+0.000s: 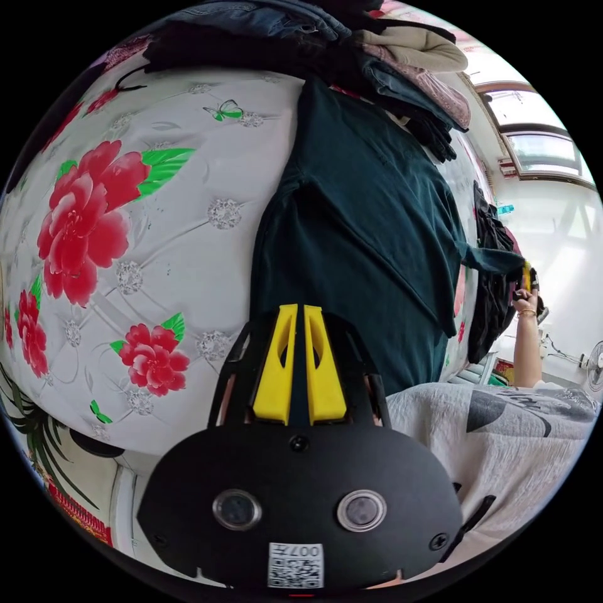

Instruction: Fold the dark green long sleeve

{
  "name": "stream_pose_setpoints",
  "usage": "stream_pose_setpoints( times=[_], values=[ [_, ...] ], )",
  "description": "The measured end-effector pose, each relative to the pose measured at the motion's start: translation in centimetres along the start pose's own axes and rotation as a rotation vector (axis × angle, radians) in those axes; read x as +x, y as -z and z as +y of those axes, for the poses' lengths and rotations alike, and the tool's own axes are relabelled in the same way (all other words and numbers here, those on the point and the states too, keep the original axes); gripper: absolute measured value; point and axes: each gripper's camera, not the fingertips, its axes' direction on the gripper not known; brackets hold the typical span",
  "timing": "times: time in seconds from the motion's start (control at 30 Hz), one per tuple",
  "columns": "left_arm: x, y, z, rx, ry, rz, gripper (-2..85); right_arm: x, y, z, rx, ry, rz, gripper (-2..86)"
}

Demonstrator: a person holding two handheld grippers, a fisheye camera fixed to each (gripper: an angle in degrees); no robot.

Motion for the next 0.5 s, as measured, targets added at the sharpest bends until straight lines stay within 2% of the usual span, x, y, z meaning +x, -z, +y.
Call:
stream_pose_setpoints(
  times=[0.07, 0.13, 0.17, 0.23, 0.27, 0.4, 0.5],
  values=[
    [-0.3, -0.1, 0.7, 0.01, 0.006, 0.011, -0.4, -9.1, 0.3, 1.2, -0.033, 0.251, -0.168, -0.3],
    [-0.6, 0.1, 1.7, 0.039, 0.011, 0.032, -0.4, -21.3, 1.6, 6.1, -0.084, 0.605, -0.354, -0.3],
    [-0.7, 0.2, 2.0, 0.047, 0.011, 0.037, -0.3, -24.0, 1.9, 7.8, -0.102, 0.683, -0.393, -0.3],
    [-1.1, 0.7, 3.3, 0.087, 0.01, 0.056, -0.2, -32.5, 2.7, 16.2, -0.184, 0.918, -0.525, -0.2],
    [-1.2, 0.9, 3.6, 0.097, 0.01, 0.061, -0.1, -34.1, 2.6, 18.6, -0.214, 0.965, -0.551, -0.2],
    [-2.8, 1.6, 6.5, 0.161, 0.031, 0.092, 1.0, -39.9, -0.5, 37.1, -0.534, 1.163, -0.614, 0.4],
    [-4.7, 1.6, 8.7, 0.182, 0.068, 0.115, 2.6, -39.1, -4.9, 51.0, -0.827, 1.232, -0.482, 1.5]
  ],
)
